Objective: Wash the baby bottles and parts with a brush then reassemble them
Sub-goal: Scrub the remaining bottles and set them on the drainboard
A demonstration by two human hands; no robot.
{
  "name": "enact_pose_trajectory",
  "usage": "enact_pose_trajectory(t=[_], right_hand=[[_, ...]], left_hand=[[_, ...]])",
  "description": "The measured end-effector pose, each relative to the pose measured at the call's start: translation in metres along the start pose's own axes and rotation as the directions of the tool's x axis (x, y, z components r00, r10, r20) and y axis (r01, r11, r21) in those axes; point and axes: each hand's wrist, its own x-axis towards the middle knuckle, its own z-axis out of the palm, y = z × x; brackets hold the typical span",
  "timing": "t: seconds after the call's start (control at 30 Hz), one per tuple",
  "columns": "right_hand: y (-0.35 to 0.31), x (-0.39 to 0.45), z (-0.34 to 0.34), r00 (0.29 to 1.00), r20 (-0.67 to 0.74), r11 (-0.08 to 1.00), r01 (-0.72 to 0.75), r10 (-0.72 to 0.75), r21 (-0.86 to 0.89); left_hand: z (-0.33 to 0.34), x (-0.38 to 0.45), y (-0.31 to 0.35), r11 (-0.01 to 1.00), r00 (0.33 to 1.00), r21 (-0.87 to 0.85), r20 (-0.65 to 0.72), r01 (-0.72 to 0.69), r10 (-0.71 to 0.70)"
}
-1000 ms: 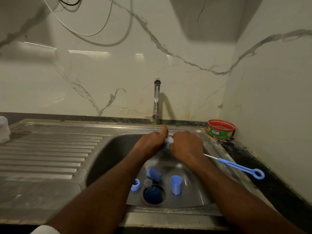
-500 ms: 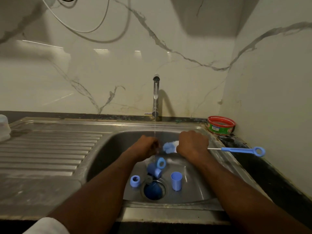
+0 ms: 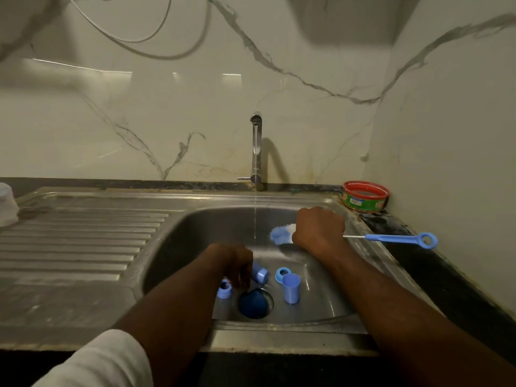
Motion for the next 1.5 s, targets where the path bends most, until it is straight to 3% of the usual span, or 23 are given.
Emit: enact_pose_trajectory(t=[0.17,0.33,0.53,0.63,0.73,0.83,0.93,1.0,1.07,1.17,1.5], right_hand=[[0.000,0.001,0.002,1.000,0.010,1.000,-0.002,0.002,-0.008],[-0.001,-0.001,0.000,1.000,0.021,1.000,0.003,-0.003,0.003],[0.001,-0.005,-0.002,1.000,0.014,1.000,0.009,-0.009,0.002],[0.004,-0.004,-0.002,1.000,0.030,1.000,-0.002,0.001,0.009],[0.005,-0.002,-0.002,1.000,0.018,1.000,-0.011,0.010,0.028],[0.004,-0.003,-0.002,1.000,-0.005,1.000,-0.017,0.017,0.024],[0.002,-0.004,-0.004,1.000,-0.021,0.999,-0.016,0.017,0.043],[0.001,-0.004,-0.005,1.000,-0.020,0.998,-0.015,0.017,0.066],[0.001,-0.005,-0.006,1.000,-0.021,0.996,-0.017,0.019,0.088],[0.000,-0.008,-0.010,0.999,-0.037,0.989,-0.031,0.037,0.145],[-0.009,-0.015,-0.022,0.992,-0.111,0.984,-0.031,0.052,0.177]], left_hand=[[-0.002,-0.003,0.007,0.999,0.997,-0.034,-0.081,-0.009,0.006],[-0.002,0.006,0.025,0.977,0.952,0.035,-0.234,0.210,-0.197],[-0.002,0.011,0.043,0.960,0.891,0.031,-0.381,0.278,-0.246],[-0.003,0.010,0.033,0.960,0.877,-0.029,-0.400,0.277,-0.266],[-0.007,0.003,0.018,0.952,0.820,-0.154,-0.483,0.264,-0.305],[-0.010,-0.004,0.006,0.918,0.738,-0.355,-0.570,0.175,-0.361],[-0.012,-0.001,0.002,0.797,0.655,-0.604,-0.614,-0.029,-0.441],[-0.013,0.002,0.003,0.728,0.604,-0.671,-0.640,-0.140,-0.474],[-0.015,0.002,0.004,0.685,0.563,-0.690,-0.670,-0.233,-0.483],[-0.017,0.001,0.007,0.644,0.553,-0.697,-0.687,-0.316,-0.472],[-0.019,0.008,0.008,0.743,0.469,-0.574,-0.791,-0.344,-0.393]])
